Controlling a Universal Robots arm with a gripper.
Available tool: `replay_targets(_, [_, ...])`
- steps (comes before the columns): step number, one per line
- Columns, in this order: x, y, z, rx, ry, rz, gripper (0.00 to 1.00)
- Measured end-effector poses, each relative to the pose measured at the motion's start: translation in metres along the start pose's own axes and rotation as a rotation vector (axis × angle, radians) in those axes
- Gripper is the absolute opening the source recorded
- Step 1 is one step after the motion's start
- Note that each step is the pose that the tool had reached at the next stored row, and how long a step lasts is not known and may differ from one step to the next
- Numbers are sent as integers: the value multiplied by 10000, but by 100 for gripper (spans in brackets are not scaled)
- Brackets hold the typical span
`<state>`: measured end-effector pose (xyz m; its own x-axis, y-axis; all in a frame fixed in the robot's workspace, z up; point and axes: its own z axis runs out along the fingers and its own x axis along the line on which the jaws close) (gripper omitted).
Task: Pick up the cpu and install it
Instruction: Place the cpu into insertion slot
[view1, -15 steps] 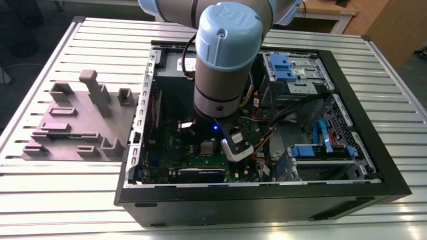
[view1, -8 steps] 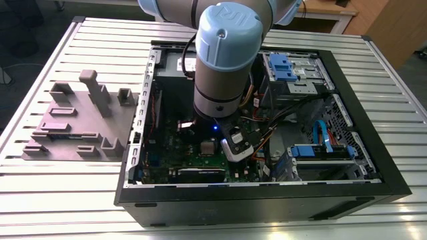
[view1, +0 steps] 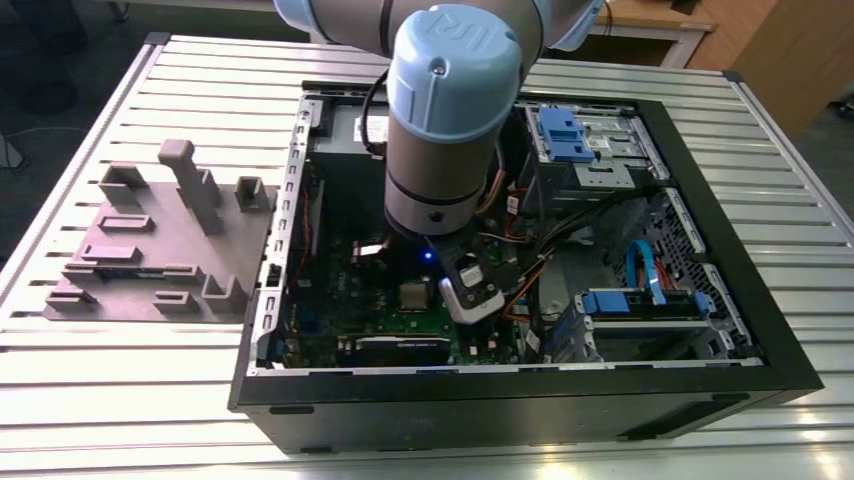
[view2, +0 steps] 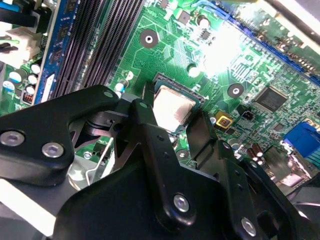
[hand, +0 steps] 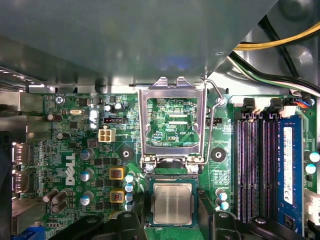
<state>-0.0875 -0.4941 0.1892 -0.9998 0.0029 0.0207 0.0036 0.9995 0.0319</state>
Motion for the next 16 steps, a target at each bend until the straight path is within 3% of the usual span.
replay_targets(9, [-8,0,0,0,0,0,53])
replay_targets(12, [-8,0,0,0,-1,0,54])
replay_targets(13, [-8,0,0,0,-1,0,60])
replay_targets(16, [-8,1,-7,2,2,1,60])
